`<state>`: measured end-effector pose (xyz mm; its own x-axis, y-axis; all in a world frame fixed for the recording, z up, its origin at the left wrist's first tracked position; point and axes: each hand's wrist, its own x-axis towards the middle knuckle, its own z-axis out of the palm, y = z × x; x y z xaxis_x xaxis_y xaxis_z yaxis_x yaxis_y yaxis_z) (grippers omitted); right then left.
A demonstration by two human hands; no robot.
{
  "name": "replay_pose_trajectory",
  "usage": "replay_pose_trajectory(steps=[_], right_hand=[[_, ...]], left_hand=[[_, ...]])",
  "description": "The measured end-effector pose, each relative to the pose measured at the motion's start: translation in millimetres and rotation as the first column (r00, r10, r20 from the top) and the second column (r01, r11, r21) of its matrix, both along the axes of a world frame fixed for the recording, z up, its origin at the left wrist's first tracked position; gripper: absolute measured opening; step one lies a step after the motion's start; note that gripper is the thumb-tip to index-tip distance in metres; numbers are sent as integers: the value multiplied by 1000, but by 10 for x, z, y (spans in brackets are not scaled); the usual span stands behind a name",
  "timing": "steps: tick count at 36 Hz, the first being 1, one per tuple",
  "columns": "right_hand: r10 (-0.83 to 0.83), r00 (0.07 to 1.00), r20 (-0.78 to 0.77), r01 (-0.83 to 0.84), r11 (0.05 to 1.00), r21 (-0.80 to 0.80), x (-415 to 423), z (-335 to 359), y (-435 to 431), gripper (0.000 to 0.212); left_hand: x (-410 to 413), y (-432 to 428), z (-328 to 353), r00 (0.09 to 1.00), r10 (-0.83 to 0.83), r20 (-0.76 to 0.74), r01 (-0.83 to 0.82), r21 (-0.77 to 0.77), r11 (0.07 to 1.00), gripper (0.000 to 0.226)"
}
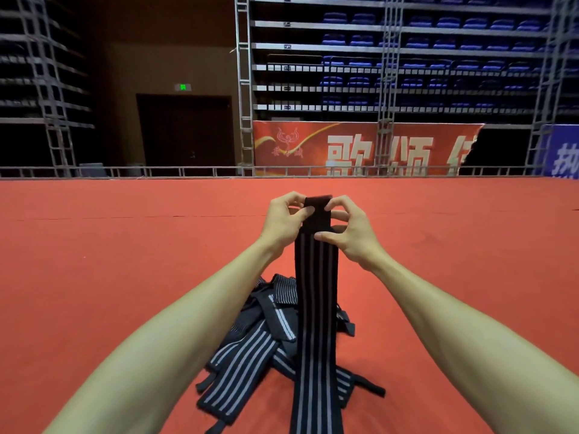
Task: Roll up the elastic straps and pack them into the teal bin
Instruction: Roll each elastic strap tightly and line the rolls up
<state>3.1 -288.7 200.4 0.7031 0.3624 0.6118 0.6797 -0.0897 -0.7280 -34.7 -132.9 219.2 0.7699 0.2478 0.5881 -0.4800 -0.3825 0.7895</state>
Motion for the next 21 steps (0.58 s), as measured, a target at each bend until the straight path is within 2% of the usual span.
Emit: replay_pose_trajectory(steps=[7,16,21], right_hand=[[21,1000,-14,-21,1000,21,-11,14,5,51],[36,999,-34,-34,998,48,-29,6,-21,44],[17,1000,5,-17,998,60,-33,26,-40,38]], left_hand=[[37,6,20,997,-81,-16,79,-66,995,9],[48,-38,33,999,-37,33,40,-103,994,19],[30,-56,69,998,-60,33,64,-136,989,9]])
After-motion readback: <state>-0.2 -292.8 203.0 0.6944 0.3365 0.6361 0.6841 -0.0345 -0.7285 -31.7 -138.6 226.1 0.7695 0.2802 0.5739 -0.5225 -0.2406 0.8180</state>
